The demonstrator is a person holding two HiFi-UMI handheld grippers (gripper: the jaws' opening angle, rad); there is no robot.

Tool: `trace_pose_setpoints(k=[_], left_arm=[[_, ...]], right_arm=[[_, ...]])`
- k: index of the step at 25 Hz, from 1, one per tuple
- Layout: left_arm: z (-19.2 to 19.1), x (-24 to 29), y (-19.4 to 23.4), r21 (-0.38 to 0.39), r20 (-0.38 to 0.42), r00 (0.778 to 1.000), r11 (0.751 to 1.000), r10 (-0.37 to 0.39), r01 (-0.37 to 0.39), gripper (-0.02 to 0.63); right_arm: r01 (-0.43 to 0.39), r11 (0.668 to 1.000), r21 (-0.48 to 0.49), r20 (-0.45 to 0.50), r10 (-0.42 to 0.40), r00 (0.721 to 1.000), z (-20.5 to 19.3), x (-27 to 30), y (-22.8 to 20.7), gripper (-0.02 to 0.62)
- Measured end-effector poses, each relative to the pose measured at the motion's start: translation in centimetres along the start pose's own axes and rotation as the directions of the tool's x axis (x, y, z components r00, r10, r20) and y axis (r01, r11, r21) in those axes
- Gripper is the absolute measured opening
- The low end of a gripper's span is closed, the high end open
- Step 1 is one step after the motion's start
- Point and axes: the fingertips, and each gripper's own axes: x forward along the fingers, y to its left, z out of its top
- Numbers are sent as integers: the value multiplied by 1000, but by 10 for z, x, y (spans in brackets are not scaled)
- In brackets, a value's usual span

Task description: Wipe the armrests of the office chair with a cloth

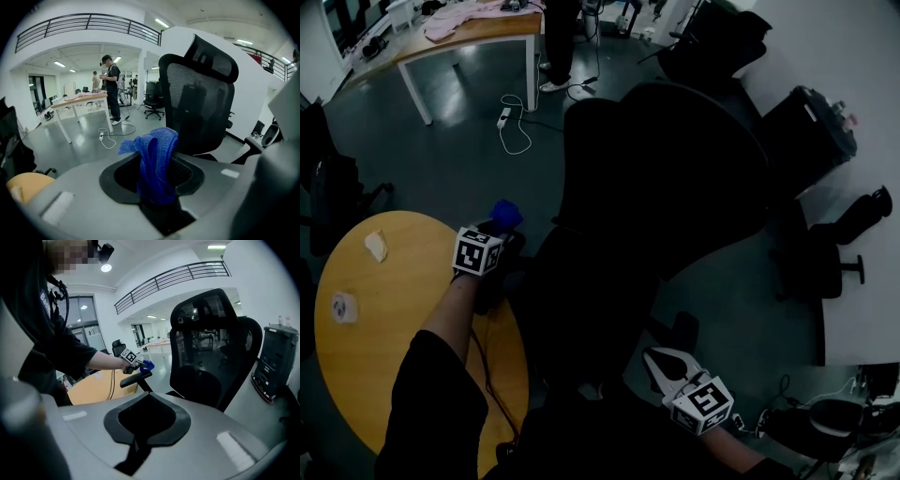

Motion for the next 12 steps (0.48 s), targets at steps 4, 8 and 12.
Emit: trace_pose_setpoints(k=[4,8,12], left_arm=[[-10,-11,3,-15,-1,1000,1000,11,-11,160],[-21,-26,10,-31,-9,999,999,39,-39,160],[-37,-44,14,-51,-19,997,996,69,-70,160]], right_arm=[[-27,1000,-13,-4,27,1000,3,5,3,5],[-59,998,-33,-4,59,998,8,11,10,5],[-83,995,-51,-4,83,997,12,13,13,5]])
